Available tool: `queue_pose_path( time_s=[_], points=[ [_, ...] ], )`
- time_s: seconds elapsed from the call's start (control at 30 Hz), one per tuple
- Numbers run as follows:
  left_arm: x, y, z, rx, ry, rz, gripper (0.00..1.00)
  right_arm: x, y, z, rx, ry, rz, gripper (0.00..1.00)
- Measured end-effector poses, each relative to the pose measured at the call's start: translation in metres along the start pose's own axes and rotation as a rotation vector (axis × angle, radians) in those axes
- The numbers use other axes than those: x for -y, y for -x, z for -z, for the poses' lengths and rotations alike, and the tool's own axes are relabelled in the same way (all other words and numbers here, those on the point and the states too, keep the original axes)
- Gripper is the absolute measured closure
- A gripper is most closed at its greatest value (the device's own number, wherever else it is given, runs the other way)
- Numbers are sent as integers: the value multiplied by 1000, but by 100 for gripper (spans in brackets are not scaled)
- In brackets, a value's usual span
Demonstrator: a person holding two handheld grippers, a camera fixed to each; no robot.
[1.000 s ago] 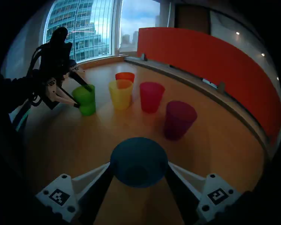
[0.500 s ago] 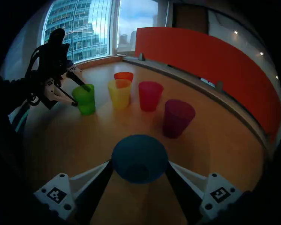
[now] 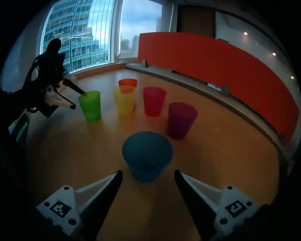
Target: Pour water
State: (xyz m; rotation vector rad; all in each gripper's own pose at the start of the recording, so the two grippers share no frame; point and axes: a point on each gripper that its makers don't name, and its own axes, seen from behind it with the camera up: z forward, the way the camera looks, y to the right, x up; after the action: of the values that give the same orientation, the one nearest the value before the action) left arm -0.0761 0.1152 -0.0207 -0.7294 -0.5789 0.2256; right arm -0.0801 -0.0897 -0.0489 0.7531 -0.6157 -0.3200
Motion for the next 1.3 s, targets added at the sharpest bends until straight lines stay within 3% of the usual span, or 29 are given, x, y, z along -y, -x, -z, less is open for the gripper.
queue_pose_path(
  time_s=[0.2, 0.47, 0.77, 1.1, 1.3],
  points=[
    [2, -1, 16, -33, -43, 11, 2, 3, 1, 16, -30, 28, -16, 0],
    [11, -14, 47, -127, -132, 54, 2, 7, -6, 38, -90, 77, -44, 0],
    [30, -36, 86, -261, -279, 77, 2, -2, -39, 63, -224, 170, -91, 0],
    [36, -52, 105, -365, -392, 90, 2, -15, -62, 80, -348, 292, -142, 0],
    [41, -61, 114, -421, -444, 128, 2, -24, -70, 92, -409, 377, -158, 0]
  ],
)
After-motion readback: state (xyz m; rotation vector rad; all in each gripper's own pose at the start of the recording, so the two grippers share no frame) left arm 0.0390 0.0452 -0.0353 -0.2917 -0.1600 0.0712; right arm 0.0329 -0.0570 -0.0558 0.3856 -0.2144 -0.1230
